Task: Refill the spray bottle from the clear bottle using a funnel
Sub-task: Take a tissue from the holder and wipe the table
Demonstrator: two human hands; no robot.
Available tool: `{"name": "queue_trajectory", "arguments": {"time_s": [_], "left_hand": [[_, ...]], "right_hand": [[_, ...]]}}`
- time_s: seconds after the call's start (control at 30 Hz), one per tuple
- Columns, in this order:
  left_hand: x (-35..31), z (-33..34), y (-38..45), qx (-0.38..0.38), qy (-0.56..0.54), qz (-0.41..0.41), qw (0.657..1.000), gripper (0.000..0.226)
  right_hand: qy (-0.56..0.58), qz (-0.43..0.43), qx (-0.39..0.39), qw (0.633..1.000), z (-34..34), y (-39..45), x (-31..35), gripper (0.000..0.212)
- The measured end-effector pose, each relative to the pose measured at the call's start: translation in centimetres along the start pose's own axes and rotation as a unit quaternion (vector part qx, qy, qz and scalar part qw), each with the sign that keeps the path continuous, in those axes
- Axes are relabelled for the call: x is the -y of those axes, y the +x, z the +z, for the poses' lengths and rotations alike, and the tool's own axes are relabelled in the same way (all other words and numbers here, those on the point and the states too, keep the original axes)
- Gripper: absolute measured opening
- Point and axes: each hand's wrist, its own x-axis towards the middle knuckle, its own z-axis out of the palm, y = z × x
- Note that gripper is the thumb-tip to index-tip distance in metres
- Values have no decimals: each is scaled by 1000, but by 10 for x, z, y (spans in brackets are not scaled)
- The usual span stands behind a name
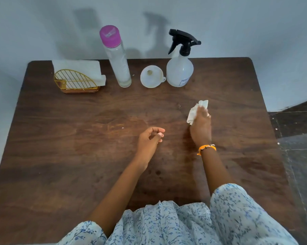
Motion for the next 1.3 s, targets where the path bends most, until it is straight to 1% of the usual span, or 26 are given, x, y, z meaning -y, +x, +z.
{"name": "queue_trajectory", "arguments": {"time_s": [0.03, 0.07, 0.17, 0.27, 0.37, 0.43, 0.53, 0.6, 0.67, 0.73, 0.83, 0.9, 0.97, 1.0, 1.07, 1.13, 1.2, 1.3], "left_hand": [[0, 1, 3, -4, 6, -1, 1000, 22], [0, 1, 6, -10, 10, -2, 1000, 22], [2, 1, 14, -24, 16, -1, 1000, 24], [3, -2, 18, -35, 10, -1, 999, 23], [4, -4, 19, -47, 2, 9, 999, 23], [5, -5, 19, -55, -3, 15, 998, 25], [6, -7, 20, -62, -4, 15, 998, 25], [8, -9, 19, -64, -2, 9, 998, 23], [10, -11, 19, -65, 4, 6, 998, 23], [10, -11, 19, -62, 9, 5, 998, 24], [10, -12, 18, -51, 8, 6, 999, 24], [11, -14, 17, -52, 6, 9, 999, 25], [14, -19, 16, -70, 0, 5, 998, 24], [15, -23, 15, -84, -6, 0, 996, 23], [20, -30, 13, -119, -24, -11, 993, 23], [24, -38, 11, -154, -40, -16, 987, 23], [27, -47, 9, -187, -54, -12, 981, 23], [33, -61, 5, -237, -68, -8, 969, 24]], "right_hand": [[-15, -7, 25, 1000, 11, 2, 1, 63], [-24, -7, 27, 999, 20, 3, 4, 63], [-35, -14, 8, 999, 36, 10, 10, 56], [-52, -64, 6, 997, 46, 15, 17, 52], [-33, -123, 21, 992, 58, 11, 28, 52], [-27, -189, 46, 980, 67, 2, 35, 52], [-31, -278, 125, 952, 69, -15, 38, 48], [-51, -334, 127, 932, 62, -21, 29, 43], [-75, -365, 131, 919, 52, -18, 14, 44], [-92, -335, 123, 930, 39, -8, 0, 50], [-98, -221, 74, 967, 17, 6, -17, 65], [-92, -126, 37, 987, 9, 7, -20, 67], [-89, -70, 9, 994, 9, -3, -13, 67], [-85, -61, 5, 994, 13, -10, -6, 67], [-77, -73, 31, 994, 25, -27, 9, 69], [-82, -112, 65, 988, 41, -42, 27, 69], [-91, -152, 78, 981, 56, -51, 45, 66], [-94, -196, 157, 964, 74, -58, 75, 59]]}}
